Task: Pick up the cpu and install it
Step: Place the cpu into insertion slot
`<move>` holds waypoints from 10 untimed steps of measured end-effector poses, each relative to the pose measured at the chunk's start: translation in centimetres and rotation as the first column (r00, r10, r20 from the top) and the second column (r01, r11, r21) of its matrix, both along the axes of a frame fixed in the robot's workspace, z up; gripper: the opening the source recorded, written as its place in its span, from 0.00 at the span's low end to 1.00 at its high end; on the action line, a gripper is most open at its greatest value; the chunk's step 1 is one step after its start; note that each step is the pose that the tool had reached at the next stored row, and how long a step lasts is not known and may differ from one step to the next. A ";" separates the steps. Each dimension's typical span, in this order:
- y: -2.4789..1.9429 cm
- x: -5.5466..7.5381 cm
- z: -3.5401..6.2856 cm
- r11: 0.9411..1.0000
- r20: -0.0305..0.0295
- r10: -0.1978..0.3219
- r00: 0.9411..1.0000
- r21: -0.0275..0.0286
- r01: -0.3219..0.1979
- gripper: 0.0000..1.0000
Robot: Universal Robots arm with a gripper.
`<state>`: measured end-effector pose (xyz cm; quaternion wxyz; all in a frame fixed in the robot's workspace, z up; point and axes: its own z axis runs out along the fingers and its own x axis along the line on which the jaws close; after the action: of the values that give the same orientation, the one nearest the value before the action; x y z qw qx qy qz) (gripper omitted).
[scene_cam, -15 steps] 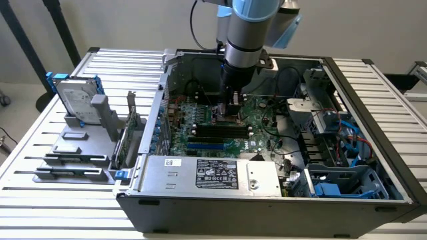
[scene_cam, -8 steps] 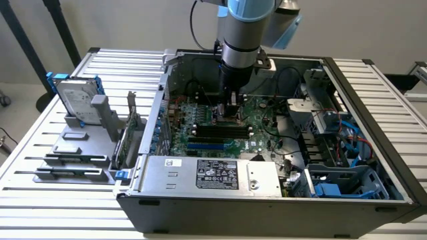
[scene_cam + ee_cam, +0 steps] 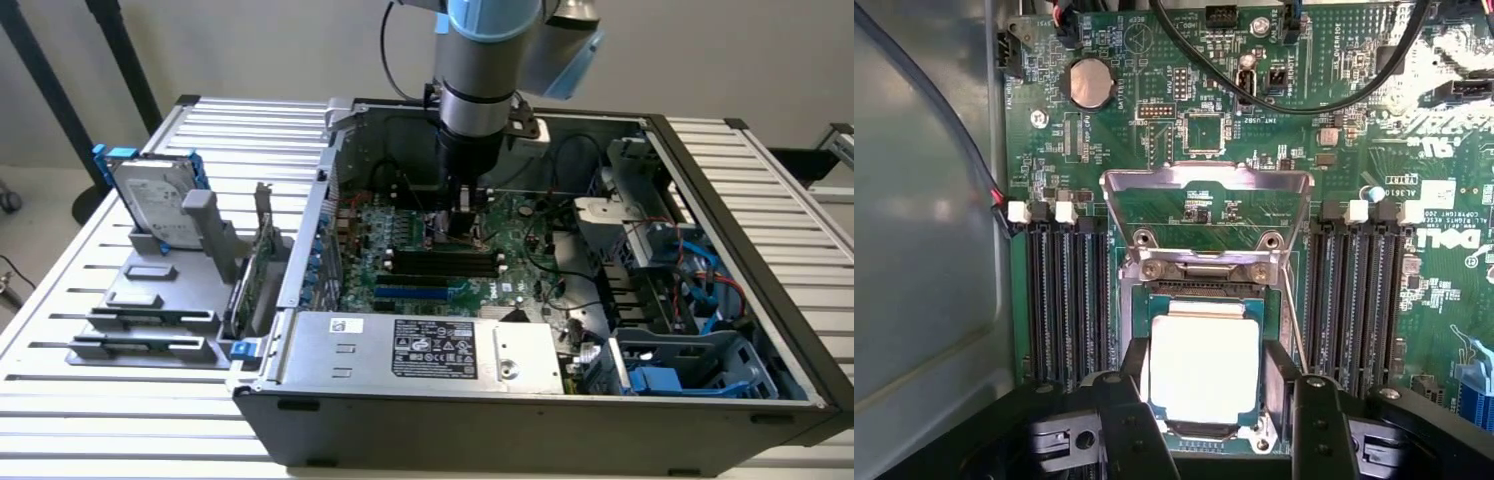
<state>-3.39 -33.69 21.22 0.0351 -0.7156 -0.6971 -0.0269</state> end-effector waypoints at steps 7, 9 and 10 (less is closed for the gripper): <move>0.01 -0.2 -0.21 1.000 0.009 -0.002 1.000 -0.004 0.002 0.54; 0.01 -0.2 -0.31 1.000 0.010 -0.002 1.000 -0.006 0.002 0.54; 0.02 -0.3 -0.36 1.000 0.010 -0.002 1.000 -0.007 0.002 0.54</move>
<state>-3.65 -33.67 20.85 0.0288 -0.7162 -0.6967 -0.0281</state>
